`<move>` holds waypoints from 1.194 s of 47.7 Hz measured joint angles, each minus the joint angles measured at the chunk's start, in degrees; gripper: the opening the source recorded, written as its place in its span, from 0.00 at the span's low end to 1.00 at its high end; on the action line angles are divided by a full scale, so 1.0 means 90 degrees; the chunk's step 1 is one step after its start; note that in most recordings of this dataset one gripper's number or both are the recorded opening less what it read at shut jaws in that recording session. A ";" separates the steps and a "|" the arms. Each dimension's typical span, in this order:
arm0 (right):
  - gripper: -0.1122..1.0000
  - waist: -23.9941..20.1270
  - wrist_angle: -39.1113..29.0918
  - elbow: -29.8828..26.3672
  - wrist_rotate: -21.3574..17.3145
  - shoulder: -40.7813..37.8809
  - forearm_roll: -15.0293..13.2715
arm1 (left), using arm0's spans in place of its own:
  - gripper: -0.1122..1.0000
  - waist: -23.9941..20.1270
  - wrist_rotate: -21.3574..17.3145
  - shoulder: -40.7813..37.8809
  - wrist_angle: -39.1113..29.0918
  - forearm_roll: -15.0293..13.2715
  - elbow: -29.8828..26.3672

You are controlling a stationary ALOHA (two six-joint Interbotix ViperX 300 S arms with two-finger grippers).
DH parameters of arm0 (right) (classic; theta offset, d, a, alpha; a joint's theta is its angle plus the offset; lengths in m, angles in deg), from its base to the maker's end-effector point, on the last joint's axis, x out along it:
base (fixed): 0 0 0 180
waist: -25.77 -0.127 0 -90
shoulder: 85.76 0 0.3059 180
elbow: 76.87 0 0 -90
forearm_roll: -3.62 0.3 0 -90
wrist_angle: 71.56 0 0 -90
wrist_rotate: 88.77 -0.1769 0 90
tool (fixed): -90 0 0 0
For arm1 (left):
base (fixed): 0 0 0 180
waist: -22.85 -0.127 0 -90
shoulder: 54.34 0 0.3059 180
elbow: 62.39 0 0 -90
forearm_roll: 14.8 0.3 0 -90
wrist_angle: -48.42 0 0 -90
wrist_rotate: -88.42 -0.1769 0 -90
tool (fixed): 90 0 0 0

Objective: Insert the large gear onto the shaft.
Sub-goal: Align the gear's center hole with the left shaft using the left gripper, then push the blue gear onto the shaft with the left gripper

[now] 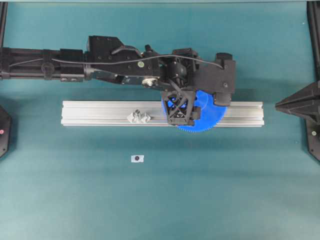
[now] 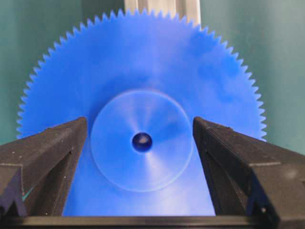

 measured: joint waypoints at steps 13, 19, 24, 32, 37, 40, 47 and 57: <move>0.23 0.0000 0.0049 0.0000 0.0000 0.0000 0.0000 | 0.90 0.0010 -0.0156 -0.0029 -0.0117 0.0000 -0.0020; 0.23 0.0000 0.0049 0.0000 0.0000 0.0000 0.0000 | 0.88 0.0010 -0.0264 -0.0029 -0.0078 0.0000 -0.0020; 0.23 0.0000 0.0059 0.0000 0.0000 0.0000 -0.0010 | 0.86 0.0010 -0.0254 -0.0117 -0.0059 0.0000 -0.0010; 0.23 0.0000 0.0068 0.0000 0.0000 0.0000 0.0000 | 0.86 0.0020 -0.0264 -0.0264 -0.0039 -0.0020 -0.0010; 0.23 0.0000 0.0078 0.0000 0.0000 0.0010 0.0000 | 0.86 0.0029 -0.0273 -0.0303 -0.0029 0.0000 -0.0010; 0.23 0.0000 0.0078 0.0010 0.0000 0.0010 0.0000 | 0.86 0.0029 -0.0273 -0.0322 -0.0020 -0.0020 0.0000; 0.23 0.0000 0.0078 0.0010 0.0000 0.0010 0.0010 | 0.86 0.0010 -0.0283 -0.0313 -0.0059 -0.0020 -0.0010; 0.23 0.0000 0.0078 0.0000 0.0000 0.0020 0.0049 | 0.85 -0.0010 -0.0283 -0.0186 -0.0361 -0.0020 0.0059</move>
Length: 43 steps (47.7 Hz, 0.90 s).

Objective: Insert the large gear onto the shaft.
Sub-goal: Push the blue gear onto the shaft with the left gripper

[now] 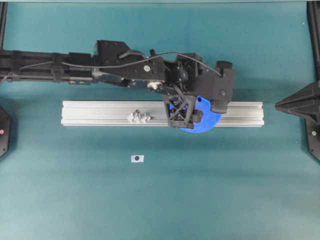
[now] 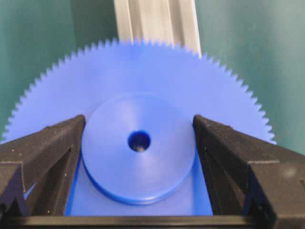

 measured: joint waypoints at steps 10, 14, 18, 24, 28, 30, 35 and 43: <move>0.23 0.0000 0.0000 0.0000 0.0000 0.0000 0.0000 | 0.86 -0.0029 0.0000 0.0098 -0.0078 0.0020 0.0039; 0.23 0.0000 0.0010 0.0010 0.0000 0.0000 0.0010 | 0.85 -0.0029 -0.0010 0.0098 -0.0068 0.0000 0.0000; 0.23 0.0000 0.0029 0.0010 0.0000 0.0000 0.0010 | 0.85 -0.0010 -0.0010 0.0068 -0.0059 0.0000 -0.0068; 0.23 0.0000 0.0068 0.0010 0.0000 0.0000 0.0010 | 0.85 0.0010 0.0000 -0.0039 -0.0059 0.0020 -0.0225; 0.23 0.0000 0.0078 0.0010 0.0000 0.0000 0.0010 | 0.85 0.0020 -0.0020 -0.0127 -0.0059 0.0020 -0.0342; 0.23 0.0000 0.0078 0.0000 0.0000 0.0000 0.0020 | 0.85 0.0020 -0.0020 -0.0156 -0.0059 0.0020 -0.0371; 0.23 0.0000 0.0078 0.0010 0.0000 0.0000 0.0020 | 0.85 0.0020 -0.0088 -0.0166 -0.0068 0.0000 -0.0391; 0.23 0.0000 0.0078 0.0010 0.0000 0.0000 0.0020 | 0.85 0.0029 -0.0176 -0.0166 -0.0195 0.0000 -0.0391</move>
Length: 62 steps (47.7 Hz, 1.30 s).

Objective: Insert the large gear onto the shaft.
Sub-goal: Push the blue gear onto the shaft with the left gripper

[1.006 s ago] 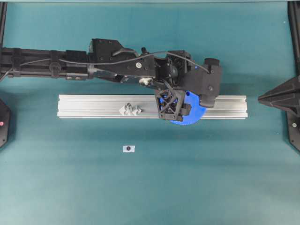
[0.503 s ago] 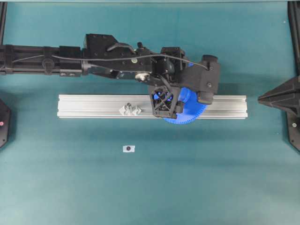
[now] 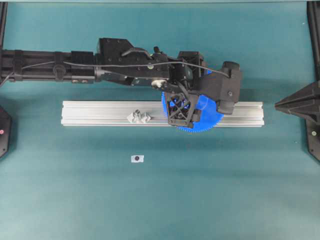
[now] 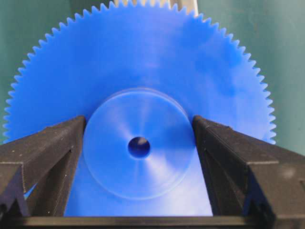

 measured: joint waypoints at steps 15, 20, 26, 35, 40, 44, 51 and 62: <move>0.23 0.0000 0.0000 0.0000 0.0000 0.0000 0.0000 | 0.85 0.0010 -0.0039 -0.0039 -0.0078 0.0020 -0.0156; 0.23 0.0000 0.0000 -0.0010 0.0000 0.0000 0.0000 | 0.85 0.0020 -0.0029 -0.0068 -0.0078 0.0020 -0.0244; 0.23 0.0000 0.0010 0.0000 0.0000 0.0000 0.0000 | 0.85 0.0039 -0.0029 -0.0068 -0.0078 0.0020 -0.0371; 0.23 0.0000 0.0000 0.0000 0.0000 0.0000 0.0000 | 0.85 0.0059 -0.0029 -0.0078 -0.0078 0.0000 -0.0508; 0.23 0.0000 0.0000 0.0000 0.0000 0.0000 0.0000 | 0.83 0.0049 -0.0068 -0.0068 -0.0078 0.0000 -0.0547; 0.23 0.0000 0.0010 0.0000 0.0000 0.0000 0.0000 | 0.74 0.0059 -0.0195 -0.0029 -0.0078 0.0020 -0.0547; 0.23 0.0000 0.0010 0.0010 0.0000 0.0000 0.0000 | 0.37 0.0059 -0.0557 0.0117 -0.0186 0.0000 -0.0527; 0.23 0.0000 0.0000 0.0000 0.0000 0.0000 0.0010 | 0.09 0.0049 -0.0762 0.0156 -0.0596 0.0020 -0.0508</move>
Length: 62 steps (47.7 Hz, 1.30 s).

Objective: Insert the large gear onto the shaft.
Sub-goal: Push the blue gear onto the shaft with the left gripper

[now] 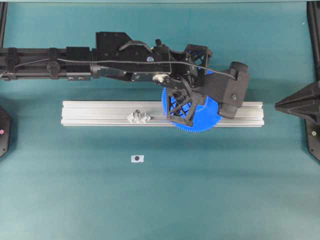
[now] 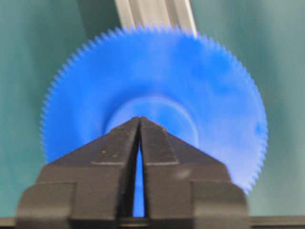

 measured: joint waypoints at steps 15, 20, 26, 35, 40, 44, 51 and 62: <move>0.23 0.0000 0.0020 0.0010 0.0000 -0.0010 -0.0010 | 0.09 -0.0049 0.0029 -0.0283 -0.0029 -0.0020 0.0059; 0.23 0.0000 0.0029 0.0010 0.0000 0.0000 -0.0010 | 0.09 -0.0039 0.0000 -0.0381 -0.0020 -0.0020 0.0059; 0.23 0.0000 0.0039 0.0010 0.0000 0.0029 -0.0010 | 0.09 -0.0049 -0.0010 -0.0391 -0.0010 -0.0020 0.0068; 0.23 0.0000 0.0039 0.0020 0.0000 0.0039 -0.0010 | 0.09 -0.0107 -0.0010 -0.0322 -0.0098 -0.0020 0.0107; 0.23 0.0000 0.0039 0.0029 0.0000 0.0029 -0.0010 | 0.09 -0.0146 -0.0020 -0.0195 -0.0225 -0.0020 0.0156; 0.23 0.0000 0.0039 0.0039 0.0000 0.0039 -0.0010 | 0.09 -0.0205 -0.0020 -0.0156 -0.0254 -0.0020 0.0166; 0.23 0.0000 0.0039 0.0049 0.0000 0.0039 -0.0010 | 0.09 -0.0264 -0.0020 -0.0146 -0.0244 -0.0029 0.0166; 0.23 0.0000 0.0039 0.0059 0.0000 0.0039 -0.0010 | 0.09 -0.0215 -0.0020 -0.0146 -0.0186 -0.0029 0.0166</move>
